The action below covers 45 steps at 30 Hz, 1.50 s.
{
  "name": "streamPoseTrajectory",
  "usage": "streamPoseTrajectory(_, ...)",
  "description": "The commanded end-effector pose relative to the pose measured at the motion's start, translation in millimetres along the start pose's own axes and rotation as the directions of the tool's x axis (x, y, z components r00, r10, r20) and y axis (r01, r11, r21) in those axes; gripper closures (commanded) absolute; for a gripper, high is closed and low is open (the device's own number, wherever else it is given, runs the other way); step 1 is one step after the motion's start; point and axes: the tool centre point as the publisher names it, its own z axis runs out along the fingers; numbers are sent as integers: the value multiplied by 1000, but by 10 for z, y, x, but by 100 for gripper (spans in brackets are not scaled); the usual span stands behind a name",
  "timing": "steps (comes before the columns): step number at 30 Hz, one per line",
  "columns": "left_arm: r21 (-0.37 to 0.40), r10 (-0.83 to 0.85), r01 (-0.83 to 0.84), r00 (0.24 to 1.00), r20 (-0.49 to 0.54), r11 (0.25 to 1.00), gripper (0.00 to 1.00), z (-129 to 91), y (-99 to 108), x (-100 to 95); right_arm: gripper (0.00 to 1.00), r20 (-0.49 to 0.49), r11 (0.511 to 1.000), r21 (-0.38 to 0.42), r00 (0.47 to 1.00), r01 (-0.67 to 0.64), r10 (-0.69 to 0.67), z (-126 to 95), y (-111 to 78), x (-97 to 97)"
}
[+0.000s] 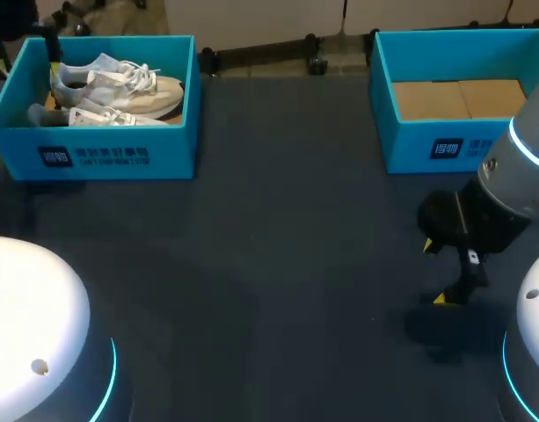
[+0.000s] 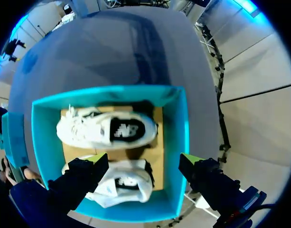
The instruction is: Take the shoe out of the shoebox, open the shoe tongue, remove and reinsert the insole, then place the shoe into the shoebox
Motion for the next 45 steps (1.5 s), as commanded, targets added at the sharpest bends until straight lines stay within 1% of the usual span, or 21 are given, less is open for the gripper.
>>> streamPoseTrajectory(1,-72,27,-23,998,55,997,0,39,-399,116,0,2,1000,0,1000,0,0,5,-6,12)
streamPoseTrajectory(15,-72,27,-23,998,55,997,0,39,-399,116,0,2,1000,0,1000,0,0,5,-6,12)
streamPoseTrajectory(16,-70,4,-1,999,48,998,0,46,-376,85,0,2,1000,0,1000,0,0,5,-6,12)
streamPoseTrajectory(17,-53,3,0,999,44,999,0,55,-362,70,0,2,1000,0,1000,0,0,5,-6,12)
streamPoseTrajectory(19,-64,-57,58,998,15,996,0,127,-312,32,0,2,1000,0,1000,0,0,5,-6,12)
streamPoseTrajectory(20,-38,-64,65,998,24,997,0,166,-285,33,0,2,1000,0,1000,0,0,5,-6,12)
streamPoseTrajectory(22,-38,-92,93,996,16,995,0,225,-269,42,0,2,1000,0,1000,0,0,5,-6,12)
streamPoseTrajectory(27,-29,-88,89,996,29,996,0,300,-286,90,0,2,1000,0,1000,0,0,5,-6,12)
streamPoseTrajectory(32,-34,-65,65,998,-7,997,0,406,-328,126,0,2,1000,0,1000,0,0,5,-6,12)
streamPoseTrajectory(39,-37,-58,57,998,-24,998,0,592,-351,136,0,2,1000,0,1000,0,0,5,-6,12)
streamPoseTrajectory(40,-36,-64,63,997,-34,997,3,625,-337,130,0,2,1000,0,1000,0,0,5,-6,12)
streamPoseTrajectory(42,-24,-64,63,997,-41,998,14,678,-316,127,0,2,1000,0,1000,0,0,5,-6,12)
streamPoseTrajectory(45,-21,-68,67,996,-50,998,15,743,-285,129,0,2,1000,0,1000,0,0,5,-6,12)
